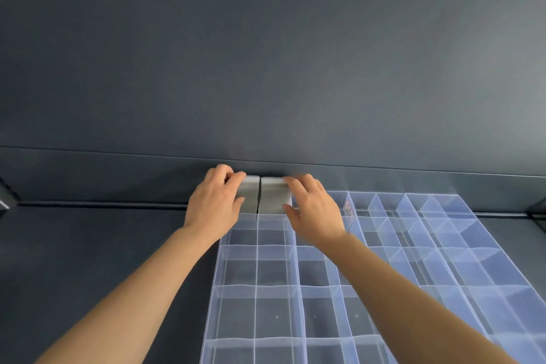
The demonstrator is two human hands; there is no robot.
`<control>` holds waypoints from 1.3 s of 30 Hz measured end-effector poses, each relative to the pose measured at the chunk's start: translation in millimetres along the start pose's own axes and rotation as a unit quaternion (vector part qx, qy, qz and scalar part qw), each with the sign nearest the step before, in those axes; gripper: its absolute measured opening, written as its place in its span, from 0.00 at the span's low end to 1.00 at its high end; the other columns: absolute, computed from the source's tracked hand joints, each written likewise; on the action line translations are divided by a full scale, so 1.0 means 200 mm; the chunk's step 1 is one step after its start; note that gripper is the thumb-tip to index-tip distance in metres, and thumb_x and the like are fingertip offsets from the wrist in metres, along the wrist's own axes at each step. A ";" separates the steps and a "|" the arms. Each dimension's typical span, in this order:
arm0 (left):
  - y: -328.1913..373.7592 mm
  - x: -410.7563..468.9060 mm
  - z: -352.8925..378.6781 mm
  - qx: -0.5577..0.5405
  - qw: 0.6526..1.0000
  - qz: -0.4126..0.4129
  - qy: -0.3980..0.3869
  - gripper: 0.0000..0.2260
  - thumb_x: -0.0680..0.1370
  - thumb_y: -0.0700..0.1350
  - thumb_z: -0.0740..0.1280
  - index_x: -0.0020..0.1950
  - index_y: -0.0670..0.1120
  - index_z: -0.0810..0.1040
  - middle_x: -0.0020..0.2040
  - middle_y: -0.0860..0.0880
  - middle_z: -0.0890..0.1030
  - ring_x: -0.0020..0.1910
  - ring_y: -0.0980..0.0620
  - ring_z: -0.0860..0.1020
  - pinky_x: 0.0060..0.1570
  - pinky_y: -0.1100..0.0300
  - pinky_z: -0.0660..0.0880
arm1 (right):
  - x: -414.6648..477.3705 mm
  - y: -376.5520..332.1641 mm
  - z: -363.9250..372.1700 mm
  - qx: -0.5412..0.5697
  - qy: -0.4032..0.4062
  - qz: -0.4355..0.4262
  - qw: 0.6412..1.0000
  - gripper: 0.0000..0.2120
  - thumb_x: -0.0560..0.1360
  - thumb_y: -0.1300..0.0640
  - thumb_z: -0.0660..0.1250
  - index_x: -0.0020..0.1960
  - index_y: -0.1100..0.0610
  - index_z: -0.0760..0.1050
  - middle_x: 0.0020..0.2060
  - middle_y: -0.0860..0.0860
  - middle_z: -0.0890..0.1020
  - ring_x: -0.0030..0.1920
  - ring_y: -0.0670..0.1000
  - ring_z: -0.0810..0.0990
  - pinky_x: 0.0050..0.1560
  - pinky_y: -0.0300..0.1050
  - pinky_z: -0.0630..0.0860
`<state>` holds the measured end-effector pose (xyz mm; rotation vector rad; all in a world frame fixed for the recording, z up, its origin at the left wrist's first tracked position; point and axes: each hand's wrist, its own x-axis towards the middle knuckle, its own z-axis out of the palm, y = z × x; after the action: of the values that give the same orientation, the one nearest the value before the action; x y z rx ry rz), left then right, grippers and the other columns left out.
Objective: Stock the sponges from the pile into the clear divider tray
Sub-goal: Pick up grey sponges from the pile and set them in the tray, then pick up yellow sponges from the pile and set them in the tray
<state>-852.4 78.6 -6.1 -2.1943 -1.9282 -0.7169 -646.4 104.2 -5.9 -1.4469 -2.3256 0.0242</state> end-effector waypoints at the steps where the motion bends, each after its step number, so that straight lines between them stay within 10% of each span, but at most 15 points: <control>1: 0.02 0.00 -0.01 0.010 1.000 0.009 0.006 0.19 0.69 0.42 0.74 0.57 0.44 0.76 0.50 0.46 0.74 0.47 0.46 0.74 0.36 0.53 0.77 | -0.03 0.02 -0.02 -0.005 -0.005 0.005 1.000 0.21 0.75 0.55 0.67 0.67 0.55 0.69 0.58 0.53 0.74 0.56 0.56 0.73 0.40 0.50 0.77; 12: 0.60 0.05 0.00 0.090 0.979 0.179 0.024 0.20 0.60 0.42 0.79 0.50 0.43 0.80 0.53 0.46 0.80 0.55 0.45 0.76 0.53 0.53 0.65 | -0.52 0.48 -0.39 -0.084 -0.024 0.101 0.991 0.22 0.77 0.48 0.63 0.69 0.53 0.68 0.66 0.51 0.72 0.67 0.55 0.67 0.66 0.50 0.65; 23: 1.68 -0.07 0.25 0.020 0.970 0.239 -0.032 0.15 0.58 0.37 0.78 0.42 0.45 0.81 0.42 0.51 0.81 0.43 0.47 0.79 0.37 0.56 0.77 | -1.31 1.22 -0.89 -0.148 -0.054 0.210 0.965 0.21 0.76 0.45 0.62 0.67 0.50 0.67 0.62 0.50 0.72 0.64 0.54 0.67 0.63 0.47 0.65; 39: 2.90 0.03 0.66 -0.030 0.946 0.307 -0.097 0.14 0.72 0.35 0.62 0.54 0.46 0.77 0.53 0.50 0.78 0.56 0.47 0.72 0.51 0.54 0.72 | -1.90 2.14 -1.22 -0.139 -0.074 0.337 0.928 0.23 0.74 0.45 0.65 0.68 0.47 0.67 0.63 0.49 0.72 0.65 0.53 0.66 0.64 0.47 0.66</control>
<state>-259.7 37.9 -0.1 -2.7685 -1.1585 -0.4644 -49.8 -72.1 1.0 -2.4004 -1.8698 -0.0055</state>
